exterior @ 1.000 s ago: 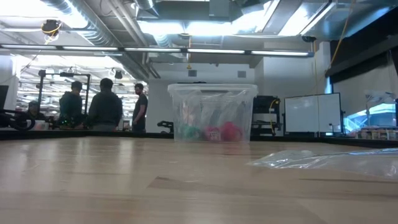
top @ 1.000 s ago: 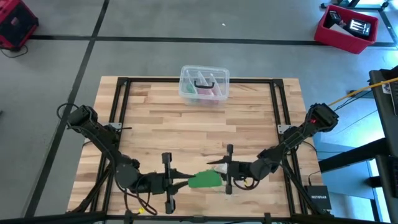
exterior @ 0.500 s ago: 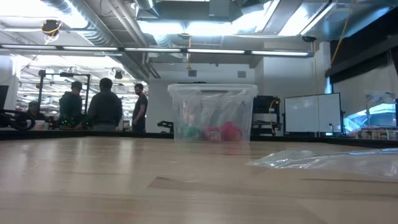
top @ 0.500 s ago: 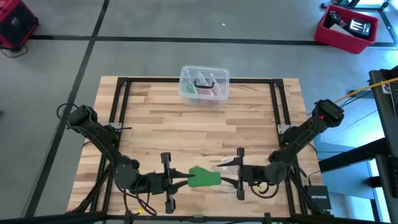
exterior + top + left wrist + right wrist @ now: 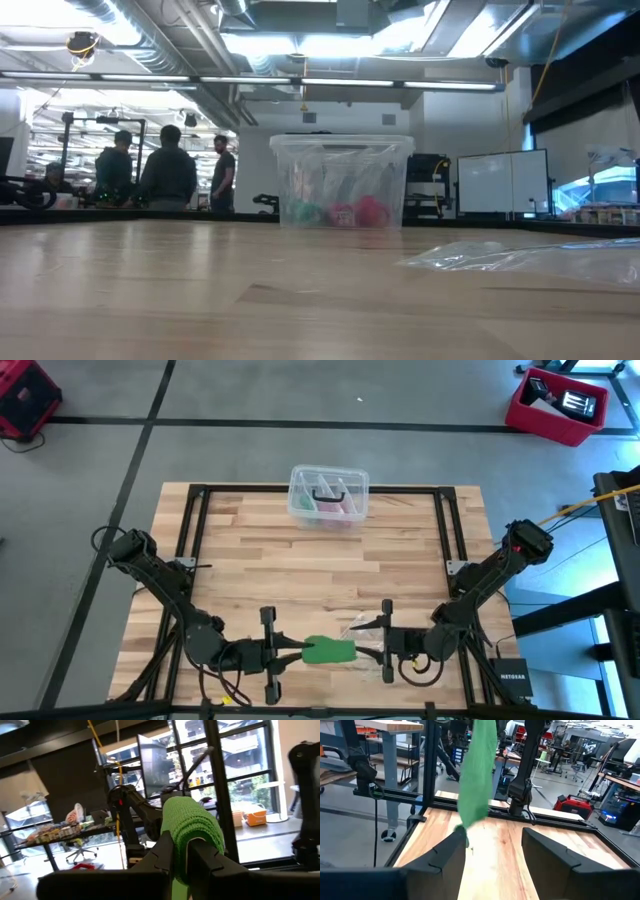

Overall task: Roll bandage
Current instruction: Roll the green bandage

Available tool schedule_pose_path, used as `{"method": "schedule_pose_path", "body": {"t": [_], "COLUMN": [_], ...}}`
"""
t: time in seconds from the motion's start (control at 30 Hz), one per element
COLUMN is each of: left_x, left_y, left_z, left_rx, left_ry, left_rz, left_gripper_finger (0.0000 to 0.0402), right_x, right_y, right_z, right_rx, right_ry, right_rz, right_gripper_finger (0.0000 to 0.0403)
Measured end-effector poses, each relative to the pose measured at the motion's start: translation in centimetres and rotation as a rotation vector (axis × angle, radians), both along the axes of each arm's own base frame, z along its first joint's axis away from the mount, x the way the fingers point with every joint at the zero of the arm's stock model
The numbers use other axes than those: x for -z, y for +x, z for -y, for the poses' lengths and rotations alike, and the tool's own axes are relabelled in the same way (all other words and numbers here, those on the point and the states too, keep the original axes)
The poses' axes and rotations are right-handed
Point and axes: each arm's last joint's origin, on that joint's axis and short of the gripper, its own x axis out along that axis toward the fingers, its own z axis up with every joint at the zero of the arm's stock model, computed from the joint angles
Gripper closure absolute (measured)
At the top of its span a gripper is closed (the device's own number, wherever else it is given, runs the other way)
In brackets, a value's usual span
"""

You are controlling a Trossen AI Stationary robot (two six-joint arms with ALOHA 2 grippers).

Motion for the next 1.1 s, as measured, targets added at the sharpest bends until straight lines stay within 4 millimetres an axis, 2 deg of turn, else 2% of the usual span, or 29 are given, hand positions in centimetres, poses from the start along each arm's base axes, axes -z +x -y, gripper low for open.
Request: {"method": "schedule_pose_path", "body": {"t": [0.13,0.23,0.5,0.73,0.87,1.1], "left_x": [0.0,-0.1,-0.1,-0.1,-0.1,-0.1], "left_y": [0.0,0.0,0.0,0.0,0.0,0.6], "left_z": [0.1,0.3,0.3,0.3,0.3,-0.4], "left_rx": [0.041,0.091,0.117,0.116,0.107,0.079], "left_ry": [0.003,0.016,0.027,0.031,0.031,0.026], "left_rz": [0.010,0.022,0.029,0.028,0.027,0.025], "left_gripper_finger": [0.0380,0.0380,0.0380,0.0380,0.0380,0.0380], "right_x": [0.0,-0.1,-1.7,-2.4,-2.4,-1.8], "right_y": [0.0,-0.1,-0.7,-1.1,-0.8,-0.9], "right_z": [-0.1,-0.3,0.2,0.1,0.5,0.9], "right_rx": [-0.010,-0.085,-0.141,-0.301,-0.260,-0.089], "right_ry": [0.080,0.140,0.183,0.219,0.220,0.144], "right_rz": [-0.001,-0.009,0.025,0.022,0.022,-0.006], "right_gripper_finger": [0.0207,0.0207,0.0207,0.0207,0.0207,0.0207]}}
